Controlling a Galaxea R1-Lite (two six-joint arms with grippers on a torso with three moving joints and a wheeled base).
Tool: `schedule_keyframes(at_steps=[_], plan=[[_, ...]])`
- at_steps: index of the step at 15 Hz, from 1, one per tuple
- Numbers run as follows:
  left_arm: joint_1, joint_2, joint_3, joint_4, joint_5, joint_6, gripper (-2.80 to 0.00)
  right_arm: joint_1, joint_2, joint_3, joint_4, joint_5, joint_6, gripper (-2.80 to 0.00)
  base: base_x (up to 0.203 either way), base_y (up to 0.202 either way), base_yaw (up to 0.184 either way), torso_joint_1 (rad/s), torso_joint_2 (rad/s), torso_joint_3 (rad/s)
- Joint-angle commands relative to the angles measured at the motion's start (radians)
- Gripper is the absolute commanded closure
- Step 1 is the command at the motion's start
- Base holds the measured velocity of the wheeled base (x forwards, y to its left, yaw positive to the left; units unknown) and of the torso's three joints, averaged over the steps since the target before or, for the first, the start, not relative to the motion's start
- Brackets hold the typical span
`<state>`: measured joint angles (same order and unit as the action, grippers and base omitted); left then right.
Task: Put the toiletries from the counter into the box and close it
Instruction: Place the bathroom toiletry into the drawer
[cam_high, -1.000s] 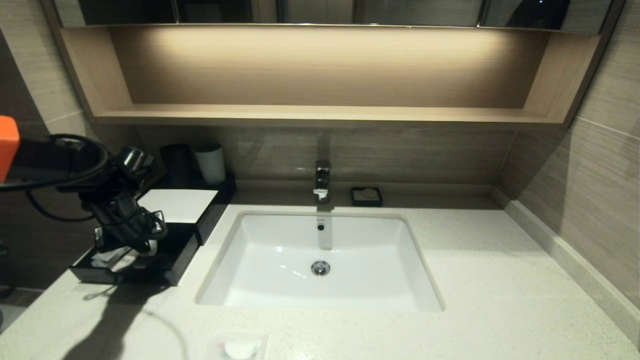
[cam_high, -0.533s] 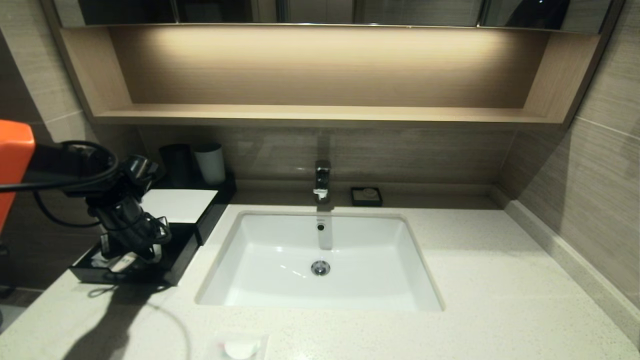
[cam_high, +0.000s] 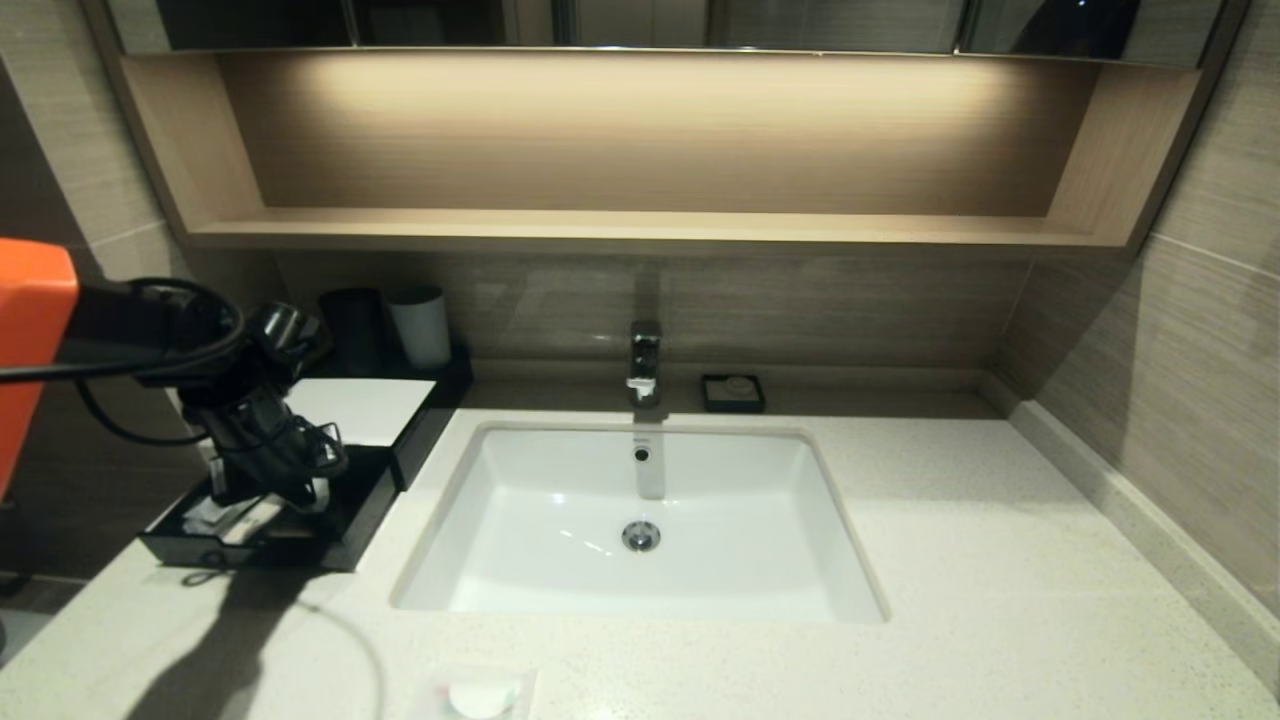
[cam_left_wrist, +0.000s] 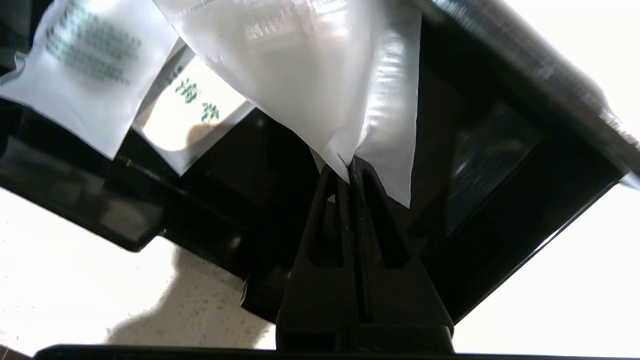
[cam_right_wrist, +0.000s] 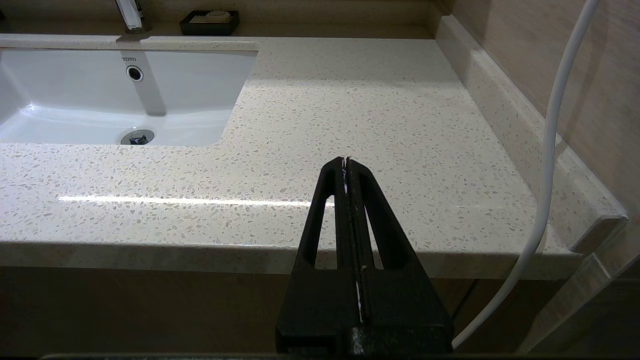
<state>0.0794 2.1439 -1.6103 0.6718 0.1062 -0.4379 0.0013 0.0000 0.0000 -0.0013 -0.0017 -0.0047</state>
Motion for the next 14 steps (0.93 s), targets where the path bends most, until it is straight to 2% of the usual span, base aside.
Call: schedule_keyframes(at_steps=[1,14], plan=[[0.000,0.026,-0.029,0.009,0.001,-0.002,0.00,0.000,-0.001,0.002,0.000,0.000,-0.001,0.00,0.000,0.000,0.000,0.000,0.00,0.000],[-0.010,0.077,-0.080,0.000,0.003,0.001,0.00,0.000,0.000,0.002,0.000,0.000,0.000,0.00,0.000,0.000,0.000,0.000,0.00,0.000]])
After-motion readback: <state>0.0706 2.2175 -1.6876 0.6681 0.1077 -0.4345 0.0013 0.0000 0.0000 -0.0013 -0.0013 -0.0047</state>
